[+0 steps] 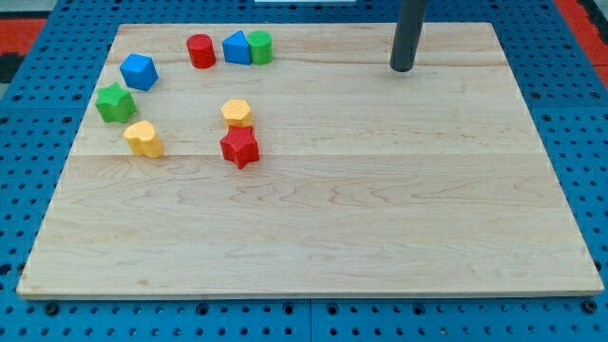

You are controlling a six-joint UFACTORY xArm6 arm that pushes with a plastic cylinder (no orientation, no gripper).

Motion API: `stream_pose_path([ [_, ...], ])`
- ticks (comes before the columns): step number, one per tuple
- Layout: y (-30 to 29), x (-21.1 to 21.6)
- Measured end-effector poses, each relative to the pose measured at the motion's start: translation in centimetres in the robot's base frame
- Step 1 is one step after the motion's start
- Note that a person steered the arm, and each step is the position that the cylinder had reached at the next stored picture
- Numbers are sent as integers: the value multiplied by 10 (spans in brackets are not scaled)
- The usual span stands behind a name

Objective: Slightly move the green circle to the left side

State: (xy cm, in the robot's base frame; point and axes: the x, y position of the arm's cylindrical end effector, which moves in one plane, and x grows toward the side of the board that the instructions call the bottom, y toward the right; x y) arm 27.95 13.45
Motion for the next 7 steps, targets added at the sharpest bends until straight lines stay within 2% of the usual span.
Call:
stream_pose_path([
  [1, 0, -13],
  [3, -8, -76],
  [4, -40, -77],
  [5, -61, -58],
  [7, -165, -65],
])
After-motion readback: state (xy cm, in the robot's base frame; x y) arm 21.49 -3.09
